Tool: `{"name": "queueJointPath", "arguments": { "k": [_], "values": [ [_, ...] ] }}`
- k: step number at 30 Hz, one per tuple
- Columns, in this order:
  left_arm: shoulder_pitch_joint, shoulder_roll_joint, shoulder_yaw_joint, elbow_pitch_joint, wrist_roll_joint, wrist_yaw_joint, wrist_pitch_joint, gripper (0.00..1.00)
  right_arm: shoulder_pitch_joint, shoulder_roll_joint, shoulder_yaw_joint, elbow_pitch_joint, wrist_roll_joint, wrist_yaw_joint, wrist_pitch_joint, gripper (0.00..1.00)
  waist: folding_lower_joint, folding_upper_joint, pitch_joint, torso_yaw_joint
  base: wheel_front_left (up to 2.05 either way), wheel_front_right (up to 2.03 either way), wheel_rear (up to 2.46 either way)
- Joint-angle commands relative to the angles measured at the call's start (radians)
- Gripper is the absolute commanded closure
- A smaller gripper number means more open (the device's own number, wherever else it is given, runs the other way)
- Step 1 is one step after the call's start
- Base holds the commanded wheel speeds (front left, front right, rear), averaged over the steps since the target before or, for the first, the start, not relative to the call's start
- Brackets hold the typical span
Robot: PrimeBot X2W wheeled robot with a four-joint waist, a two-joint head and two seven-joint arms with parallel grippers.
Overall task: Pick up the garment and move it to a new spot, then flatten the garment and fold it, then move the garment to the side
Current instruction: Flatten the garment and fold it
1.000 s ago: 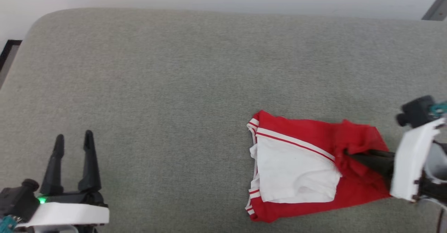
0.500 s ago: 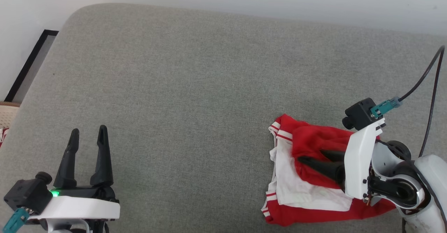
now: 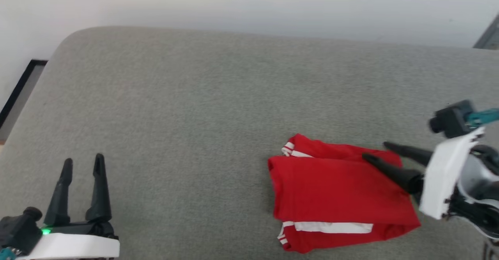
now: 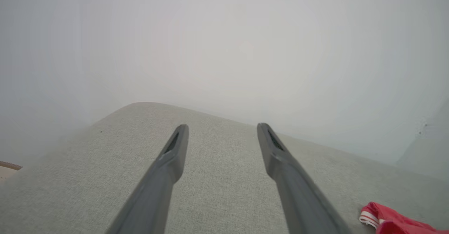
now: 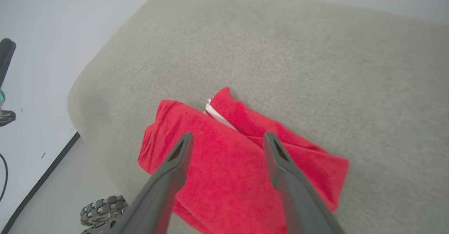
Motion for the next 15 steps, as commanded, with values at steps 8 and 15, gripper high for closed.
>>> {"name": "queueJointPath", "arguments": {
  "k": [8,15],
  "values": [
    [0.046,0.013,0.043,-0.022,0.018,-0.003,-0.005,0.00,0.083,-0.027,-0.083,-0.008,-0.087,0.000,-0.187,0.00,0.0000,0.0000,-0.042,-0.082,0.00,0.00,0.00],
    [0.078,0.017,0.060,-0.013,0.026,-0.003,-0.005,0.00,0.130,-0.019,-0.113,0.064,-0.207,0.000,-0.425,0.00,0.0000,0.0000,-0.077,-0.138,0.00,0.00,0.00]
  ]
}}
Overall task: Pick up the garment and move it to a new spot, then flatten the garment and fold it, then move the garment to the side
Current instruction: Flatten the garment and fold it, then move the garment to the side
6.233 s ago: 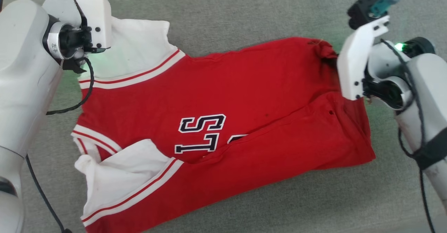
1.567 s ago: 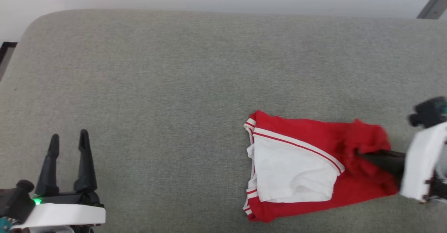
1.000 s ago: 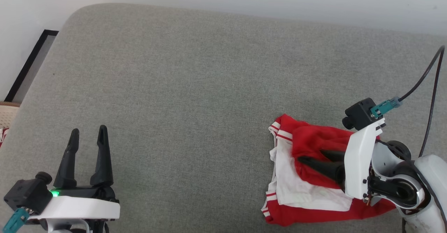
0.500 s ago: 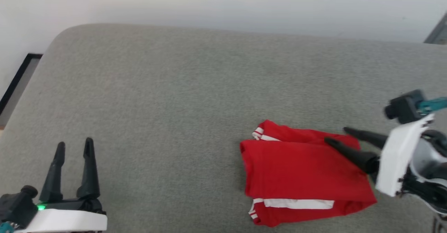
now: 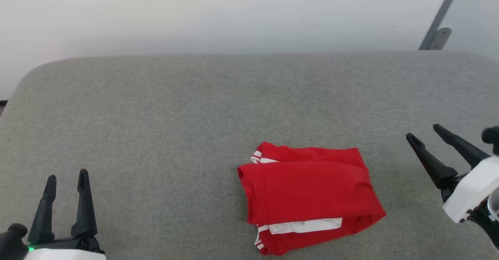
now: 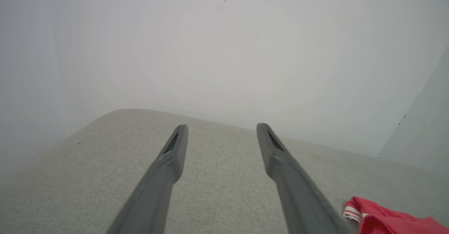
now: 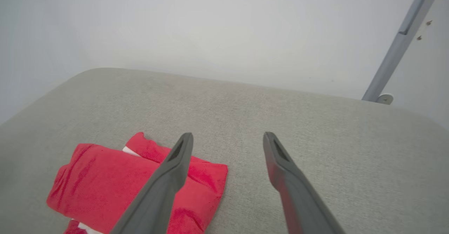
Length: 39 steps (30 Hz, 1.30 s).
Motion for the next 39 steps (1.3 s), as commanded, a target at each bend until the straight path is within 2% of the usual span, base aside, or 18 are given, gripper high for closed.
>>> {"name": "queueJointPath", "arguments": {
  "k": [1,9,14,22,27,39],
  "values": [
    [0.016,0.004,0.004,0.003,0.013,-0.003,-0.005,0.00,0.013,0.009,-0.003,0.013,-0.016,0.000,-0.034,0.00,0.0000,0.0000,-0.014,-0.016,0.00,0.00,0.00],
    [0.034,0.003,0.015,0.028,0.009,-0.003,-0.005,0.00,0.050,0.043,-0.040,0.149,-0.205,0.000,-0.344,0.00,0.0000,0.0000,-0.043,-0.050,0.00,0.00,0.00],
    [0.041,0.004,0.023,0.044,0.002,-0.004,-0.005,0.00,0.069,0.085,-0.060,0.242,-0.280,0.000,-0.462,0.00,0.0000,0.0000,-0.053,-0.062,0.00,0.00,0.00],
    [0.065,0.024,0.021,0.060,0.017,-0.004,-0.005,0.00,0.097,0.132,-0.107,0.298,-0.321,0.000,-0.499,0.00,0.0000,0.0000,-0.071,-0.062,0.00,0.00,0.00],
    [0.087,0.028,0.019,0.089,-0.004,-0.004,-0.005,0.00,0.147,0.178,-0.167,0.253,-0.357,0.000,-0.499,0.00,0.0000,0.0000,-0.087,-0.053,0.00,0.00,0.00],
    [0.115,0.080,-0.074,0.108,-0.032,-0.004,-0.005,0.00,0.254,0.258,-0.261,0.196,-0.412,0.000,-0.500,0.00,0.0000,0.0000,-0.108,-0.028,0.00,0.00,0.00]
  ]
}}
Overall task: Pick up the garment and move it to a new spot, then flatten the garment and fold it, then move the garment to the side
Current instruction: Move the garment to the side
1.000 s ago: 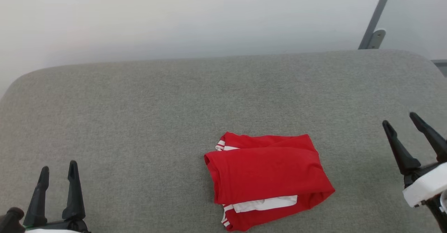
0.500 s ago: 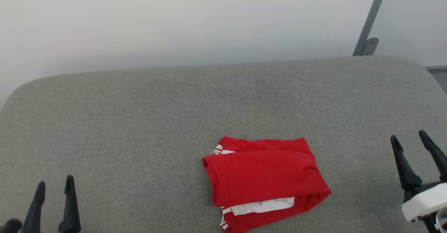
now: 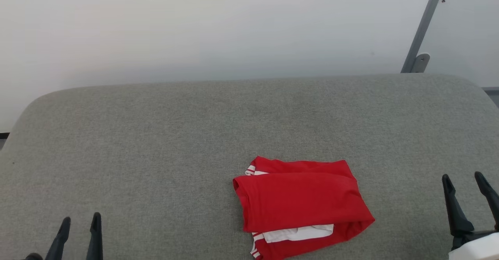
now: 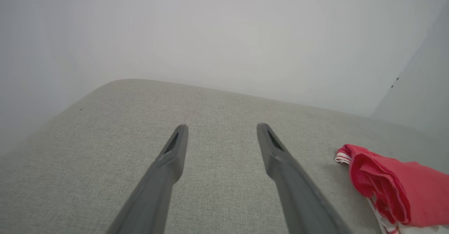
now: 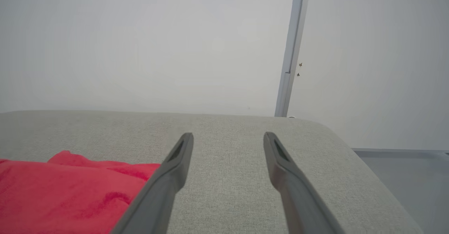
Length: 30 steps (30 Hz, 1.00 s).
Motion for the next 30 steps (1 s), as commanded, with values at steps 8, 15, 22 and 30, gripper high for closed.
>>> {"name": "queueJointPath", "arguments": {
  "k": [8,15,22,30],
  "values": [
    [-0.005,-0.014,-0.027,0.002,-0.014,-0.004,-0.005,0.00,0.057,0.049,-0.035,-0.029,-0.031,0.000,-0.005,0.00,0.0000,0.0000,-0.007,0.021,0.00,0.00,0.00],
    [-0.008,-0.032,-0.033,0.005,-0.020,-0.004,-0.005,0.00,0.080,0.071,-0.053,-0.037,-0.040,0.000,-0.005,0.00,0.0000,0.0000,-0.008,0.032,0.00,0.00,0.00],
    [-0.012,-0.045,-0.041,0.004,-0.020,-0.004,-0.005,0.00,0.091,0.081,-0.051,-0.040,-0.043,0.000,-0.005,0.00,0.0000,0.0000,-0.007,0.042,0.00,0.00,0.00],
    [-0.015,-0.047,-0.051,0.003,-0.023,-0.004,-0.005,0.00,0.091,0.076,-0.040,-0.037,-0.037,0.000,-0.005,0.00,0.0000,0.0000,-0.004,0.048,0.00,0.00,0.00]
  ]
}}
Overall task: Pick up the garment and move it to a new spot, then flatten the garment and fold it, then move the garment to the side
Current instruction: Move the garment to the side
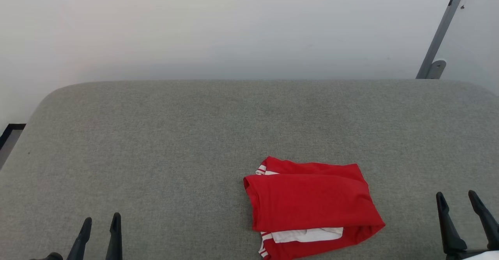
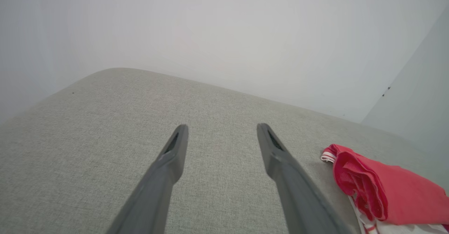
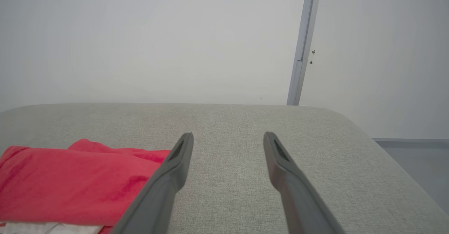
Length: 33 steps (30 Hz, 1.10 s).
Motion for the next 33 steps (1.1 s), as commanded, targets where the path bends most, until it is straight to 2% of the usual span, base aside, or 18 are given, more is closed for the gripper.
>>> {"name": "queueJointPath", "arguments": {
  "k": [1,8,11,23,29,33],
  "values": [
    [-0.008,0.000,-0.001,-0.001,-0.009,-0.004,-0.005,0.00,0.006,-0.003,0.003,0.003,0.004,0.000,-0.005,0.00,0.0000,-0.0001,0.001,0.001,0.00,0.00,0.00],
    [-0.017,-0.008,-0.012,-0.006,0.000,-0.004,-0.005,0.00,-0.040,-0.045,0.077,0.048,0.048,0.000,0.001,0.00,0.0000,-0.0001,0.010,0.020,0.00,0.00,0.00],
    [-0.023,-0.008,-0.020,-0.006,0.000,-0.004,-0.005,0.00,-0.080,-0.084,0.137,0.076,0.094,0.000,0.057,0.00,0.0000,-0.0001,0.016,0.034,0.00,0.00,0.00],
    [-0.048,-0.015,-0.078,0.002,-0.007,-0.004,-0.005,0.00,-0.260,-0.262,0.374,0.157,0.399,0.000,0.469,0.00,0.0000,-0.0001,0.044,0.118,0.00,0.00,0.00],
    [-0.068,-0.017,-0.109,0.008,-0.010,-0.004,-0.005,0.00,-0.356,-0.315,0.433,0.192,0.480,0.000,0.671,0.00,0.0000,-0.0001,0.081,0.159,0.00,0.00,0.00],
    [-0.093,-0.019,-0.126,0.012,-0.014,-0.004,-0.005,0.00,-0.421,-0.323,0.460,0.235,0.527,0.000,0.802,0.00,0.0000,-0.0001,0.113,0.183,0.00,0.00,0.00]
  ]
}}
